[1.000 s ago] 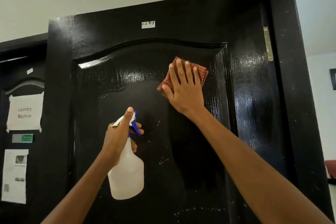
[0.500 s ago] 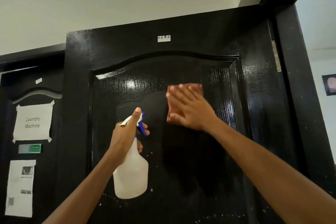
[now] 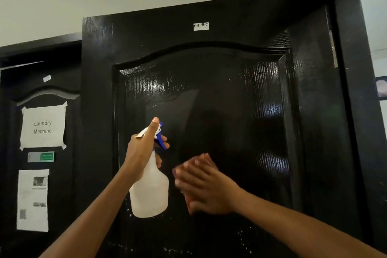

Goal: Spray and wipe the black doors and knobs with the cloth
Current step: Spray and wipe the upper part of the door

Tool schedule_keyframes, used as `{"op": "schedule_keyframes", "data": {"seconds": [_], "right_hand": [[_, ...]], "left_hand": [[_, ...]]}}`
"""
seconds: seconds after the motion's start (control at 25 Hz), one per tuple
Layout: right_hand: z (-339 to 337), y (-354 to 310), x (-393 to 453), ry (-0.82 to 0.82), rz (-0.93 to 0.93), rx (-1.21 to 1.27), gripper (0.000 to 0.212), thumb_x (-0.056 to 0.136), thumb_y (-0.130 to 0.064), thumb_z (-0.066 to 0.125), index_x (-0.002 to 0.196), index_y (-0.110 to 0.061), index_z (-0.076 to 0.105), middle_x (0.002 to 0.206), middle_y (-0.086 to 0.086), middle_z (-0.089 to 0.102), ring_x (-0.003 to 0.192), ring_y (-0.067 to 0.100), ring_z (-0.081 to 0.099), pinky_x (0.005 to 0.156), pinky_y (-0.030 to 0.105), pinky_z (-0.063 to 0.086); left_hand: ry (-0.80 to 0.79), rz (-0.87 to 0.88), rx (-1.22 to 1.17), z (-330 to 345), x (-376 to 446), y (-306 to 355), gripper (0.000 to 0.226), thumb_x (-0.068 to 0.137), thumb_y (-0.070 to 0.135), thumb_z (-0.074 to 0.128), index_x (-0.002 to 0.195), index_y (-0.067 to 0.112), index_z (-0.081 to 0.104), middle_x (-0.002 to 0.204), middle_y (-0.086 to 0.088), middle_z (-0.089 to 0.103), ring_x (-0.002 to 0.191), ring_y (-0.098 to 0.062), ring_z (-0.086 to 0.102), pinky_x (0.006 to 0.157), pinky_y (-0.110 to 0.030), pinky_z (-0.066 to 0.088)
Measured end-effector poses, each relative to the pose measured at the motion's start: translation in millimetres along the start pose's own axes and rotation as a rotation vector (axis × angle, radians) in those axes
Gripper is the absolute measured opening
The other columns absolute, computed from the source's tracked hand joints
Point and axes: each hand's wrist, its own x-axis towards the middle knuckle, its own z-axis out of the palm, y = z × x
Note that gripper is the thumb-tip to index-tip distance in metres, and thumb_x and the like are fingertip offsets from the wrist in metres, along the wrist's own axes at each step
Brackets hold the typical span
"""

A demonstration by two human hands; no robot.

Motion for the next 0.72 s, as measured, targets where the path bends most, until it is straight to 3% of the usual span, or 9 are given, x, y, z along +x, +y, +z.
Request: {"op": "schedule_keyframes", "data": {"seconds": [0.08, 0.16, 0.32, 0.44, 0.52, 0.6, 0.72], "right_hand": [[9.5, -11.1, -11.6, -0.142, -0.243, -0.055, 0.074, 0.107, -0.064, 0.023, 0.165, -0.028, -0.005, 0.172, -0.001, -0.018, 0.154, 0.021, -0.03, 0.121, 0.046, -0.027], [0.6, 17.7, -0.3, -0.091, -0.22, -0.072, 0.074, 0.106, -0.064, 0.026, 0.165, -0.031, -0.002, 0.173, -0.002, -0.013, 0.156, 0.022, -0.024, 0.124, 0.046, -0.021], [-65.5, 135.6, 50.1, 0.261, 0.4, -0.038, 0.077, 0.101, -0.07, 0.031, 0.166, -0.032, 0.013, 0.174, 0.0, 0.003, 0.16, 0.028, 0.001, 0.128, 0.049, 0.001], [-107.0, 198.6, 84.4, 0.426, 0.86, 0.066, 0.077, 0.104, -0.067, 0.024, 0.167, -0.026, 0.007, 0.174, 0.005, 0.0, 0.16, 0.032, 0.0, 0.129, 0.05, -0.001], [-108.7, 183.0, 111.0, 0.483, 0.984, 0.124, 0.078, 0.104, -0.066, 0.021, 0.167, -0.021, 0.005, 0.174, 0.01, -0.001, 0.159, 0.036, -0.002, 0.128, 0.053, -0.001], [-83.2, 127.2, 125.0, 0.44, 0.792, 0.103, 0.078, 0.105, -0.065, 0.024, 0.167, -0.02, 0.007, 0.173, 0.01, -0.003, 0.159, 0.036, -0.004, 0.128, 0.058, 0.006], [-22.3, 5.2, 103.7, 0.228, 0.235, 0.05, 0.076, 0.106, -0.064, 0.025, 0.166, -0.021, 0.009, 0.173, 0.008, -0.006, 0.159, 0.033, -0.012, 0.127, 0.057, 0.006]], "left_hand": [[-0.013, 0.001, 0.011, -2.8, 1.0, -3.5, 0.068, 0.092, 0.066, 0.044, 0.095, 0.004, 0.07, 0.087, -0.014, 0.076, 0.045, -0.022, 0.058, 0.046, -0.028, 0.049], [-0.01, 0.006, 0.008, -4.9, 4.8, -3.4, 0.069, 0.092, 0.067, 0.044, 0.094, 0.004, 0.071, 0.086, -0.014, 0.076, 0.045, -0.022, 0.058, 0.045, -0.028, 0.049], [0.008, 0.034, -0.012, -13.9, 16.4, 6.7, 0.068, 0.092, 0.066, 0.045, 0.095, 0.004, 0.071, 0.086, -0.013, 0.076, 0.044, -0.022, 0.058, 0.044, -0.029, 0.05], [0.035, 0.074, -0.008, -25.8, 21.9, 12.8, 0.067, 0.092, 0.065, 0.044, 0.095, 0.003, 0.07, 0.086, -0.014, 0.075, 0.045, -0.02, 0.059, 0.045, -0.028, 0.051], [0.059, 0.08, -0.008, -36.5, 23.3, 12.3, 0.066, 0.092, 0.065, 0.044, 0.093, 0.004, 0.07, 0.084, -0.013, 0.075, 0.045, -0.02, 0.059, 0.045, -0.028, 0.051], [0.082, 0.074, -0.003, -48.3, 22.6, 9.1, 0.066, 0.093, 0.065, 0.044, 0.094, 0.005, 0.07, 0.084, -0.013, 0.075, 0.046, -0.02, 0.06, 0.046, -0.029, 0.051], [0.104, 0.066, 0.0, -64.1, 18.2, -0.5, 0.066, 0.092, 0.066, 0.045, 0.096, 0.005, 0.07, 0.085, -0.014, 0.075, 0.044, -0.019, 0.059, 0.046, -0.029, 0.051]]}}
